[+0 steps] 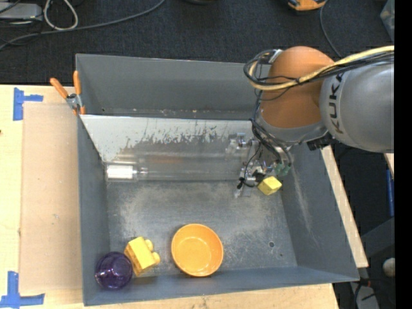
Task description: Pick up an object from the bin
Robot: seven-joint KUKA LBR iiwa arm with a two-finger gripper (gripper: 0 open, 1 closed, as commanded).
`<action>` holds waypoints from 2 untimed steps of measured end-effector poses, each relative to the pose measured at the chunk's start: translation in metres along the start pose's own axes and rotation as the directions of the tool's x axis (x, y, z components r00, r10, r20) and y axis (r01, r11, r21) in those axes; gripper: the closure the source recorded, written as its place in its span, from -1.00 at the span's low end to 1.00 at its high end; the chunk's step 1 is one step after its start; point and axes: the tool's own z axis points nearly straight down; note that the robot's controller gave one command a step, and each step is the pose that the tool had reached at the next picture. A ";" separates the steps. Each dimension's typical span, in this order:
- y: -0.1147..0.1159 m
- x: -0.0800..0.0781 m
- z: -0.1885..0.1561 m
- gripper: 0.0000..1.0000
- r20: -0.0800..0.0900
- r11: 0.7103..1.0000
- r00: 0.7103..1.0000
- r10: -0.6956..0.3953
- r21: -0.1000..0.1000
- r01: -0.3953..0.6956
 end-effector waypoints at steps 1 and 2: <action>0.000 -0.002 -0.005 -1.00 0.008 1.000 1.000 0.000 0.000 0.000; 0.031 0.019 0.059 -1.00 0.010 1.000 1.000 -0.006 -0.001 0.006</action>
Offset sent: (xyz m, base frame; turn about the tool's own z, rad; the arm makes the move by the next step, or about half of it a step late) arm -0.0268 0.0405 -0.0796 -0.0078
